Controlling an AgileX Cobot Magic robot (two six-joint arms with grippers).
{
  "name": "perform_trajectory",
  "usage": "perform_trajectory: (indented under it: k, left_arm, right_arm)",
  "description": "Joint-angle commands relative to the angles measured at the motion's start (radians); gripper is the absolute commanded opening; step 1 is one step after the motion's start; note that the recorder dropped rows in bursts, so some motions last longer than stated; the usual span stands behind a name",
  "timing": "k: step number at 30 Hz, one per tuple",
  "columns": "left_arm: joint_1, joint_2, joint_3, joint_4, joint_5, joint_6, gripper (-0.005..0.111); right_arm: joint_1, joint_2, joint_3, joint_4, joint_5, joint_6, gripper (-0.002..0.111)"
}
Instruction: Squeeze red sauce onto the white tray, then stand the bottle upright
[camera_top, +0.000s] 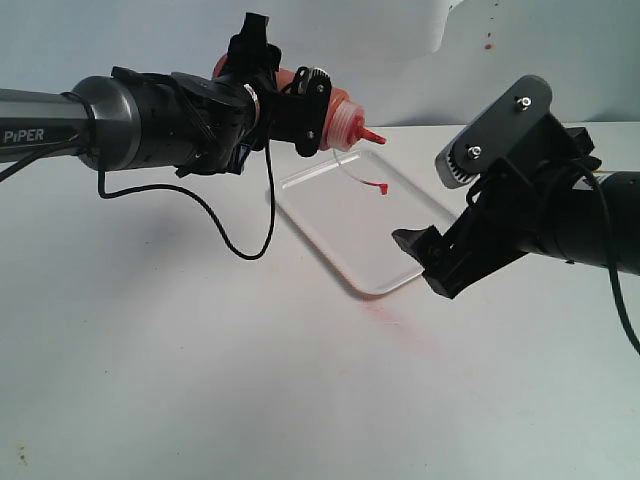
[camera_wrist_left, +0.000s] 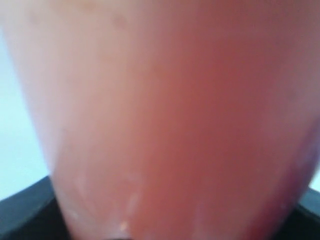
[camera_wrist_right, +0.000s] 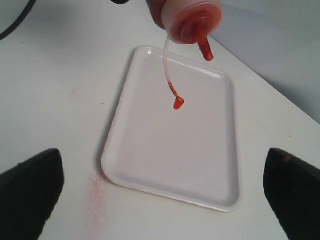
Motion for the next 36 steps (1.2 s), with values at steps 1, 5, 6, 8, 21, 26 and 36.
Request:
perform_trajectory:
  k: [1, 5, 6, 8, 21, 26, 36]
  left_arm:
    - [-0.003, -0.009, -0.013, 0.006, 0.029, 0.086, 0.0]
    - [-0.003, -0.009, -0.013, 0.006, 0.029, 0.169, 0.0]
    - [-0.003, -0.009, -0.013, 0.006, 0.029, 0.185, 0.0]
    - [-0.003, -0.009, -0.013, 0.006, 0.029, 0.225, 0.0]
    - [-0.003, -0.009, -0.013, 0.006, 0.037, 0.465, 0.0]
    - [-0.003, -0.009, -0.013, 0.006, 0.029, 0.465, 0.0]
    - [-0.003, -0.009, -0.013, 0.006, 0.009, 0.465, 0.0]
  right_arm:
    - [0.003, 0.001, -0.005, -0.006, -0.019, -0.003, 0.105]
    - [0.003, 0.001, -0.005, -0.037, -0.136, -0.017, 0.105]
    - [0.003, 0.001, -0.005, -0.064, -0.16, -0.019, 0.105]
    - [0.003, 0.001, -0.005, -0.121, -0.213, -0.019, 0.105]
    - [0.003, 0.439, -0.295, -0.202, -0.291, 0.13, 0.105]
    - [0.017, 0.469, -0.325, -0.271, -0.273, 0.137, 0.105]
    - [0.094, 0.477, -0.325, -0.373, -0.399, 0.228, 0.105]
